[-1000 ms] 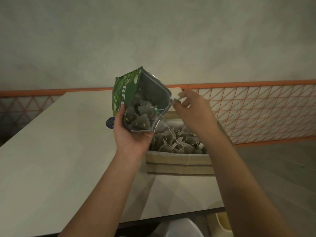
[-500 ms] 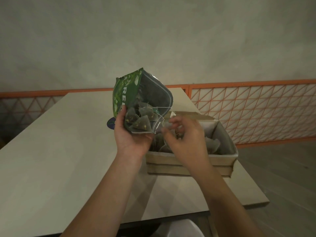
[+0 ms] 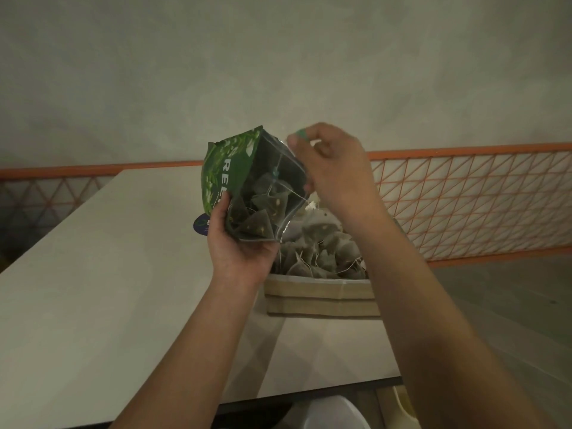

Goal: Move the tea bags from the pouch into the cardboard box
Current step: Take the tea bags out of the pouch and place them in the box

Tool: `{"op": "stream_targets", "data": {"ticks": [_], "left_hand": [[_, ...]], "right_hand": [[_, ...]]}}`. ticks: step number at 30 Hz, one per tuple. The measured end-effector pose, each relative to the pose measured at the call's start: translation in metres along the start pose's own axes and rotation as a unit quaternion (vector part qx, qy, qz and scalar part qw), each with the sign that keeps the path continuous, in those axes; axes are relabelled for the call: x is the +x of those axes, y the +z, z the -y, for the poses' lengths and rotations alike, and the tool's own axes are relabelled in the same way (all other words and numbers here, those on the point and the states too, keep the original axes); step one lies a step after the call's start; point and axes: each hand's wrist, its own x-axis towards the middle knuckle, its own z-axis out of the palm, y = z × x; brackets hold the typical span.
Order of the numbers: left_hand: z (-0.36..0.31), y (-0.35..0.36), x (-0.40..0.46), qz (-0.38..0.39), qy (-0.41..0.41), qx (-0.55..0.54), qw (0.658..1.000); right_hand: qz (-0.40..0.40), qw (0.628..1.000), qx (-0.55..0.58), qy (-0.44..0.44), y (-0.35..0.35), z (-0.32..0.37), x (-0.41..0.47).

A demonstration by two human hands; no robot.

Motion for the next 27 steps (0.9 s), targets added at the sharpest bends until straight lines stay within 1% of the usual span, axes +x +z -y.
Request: {"op": "stream_targets", "data": {"ticks": [4, 7, 9, 11, 13, 16, 18, 20, 22, 27], "left_hand": [[-0.002, 0.001, 0.001, 0.010, 0.000, -0.002, 1.000], [-0.003, 0.003, -0.001, 0.010, -0.002, -0.003, 1.000], [-0.003, 0.004, -0.002, 0.013, -0.005, -0.001, 1.000], [-0.003, 0.005, -0.003, 0.013, -0.009, 0.000, 1.000], [-0.004, 0.006, -0.004, 0.016, -0.011, 0.000, 1.000], [-0.003, 0.008, -0.005, 0.020, -0.018, -0.005, 1.000], [-0.004, 0.008, -0.006, 0.022, -0.019, -0.005, 1.000], [-0.004, 0.008, -0.006, 0.017, -0.018, -0.004, 1.000], [-0.004, 0.009, -0.006, 0.010, -0.018, -0.005, 1.000], [-0.003, 0.013, -0.009, -0.012, -0.008, 0.010, 1.000]], "right_hand": [[-0.007, 0.998, 0.058, -0.018, -0.004, 0.012, 0.008], [0.009, 0.995, 0.100, 0.004, -0.005, 0.010, 0.009], [-0.032, 0.991, 0.131, 0.006, -0.006, 0.006, 0.007], [-0.076, 0.989, 0.126, 0.014, -0.007, -0.001, 0.004], [-0.072, 0.992, 0.096, 0.041, -0.005, -0.009, -0.002], [-0.065, 0.984, 0.144, 0.081, -0.004, -0.019, -0.010], [-0.070, 0.980, 0.166, 0.082, -0.006, -0.022, -0.014], [-0.074, 0.984, 0.146, 0.068, -0.007, -0.026, -0.017], [-0.067, 0.991, 0.095, 0.065, -0.007, -0.034, -0.018], [0.047, 0.995, -0.009, 0.092, 0.000, -0.046, -0.029]]}}
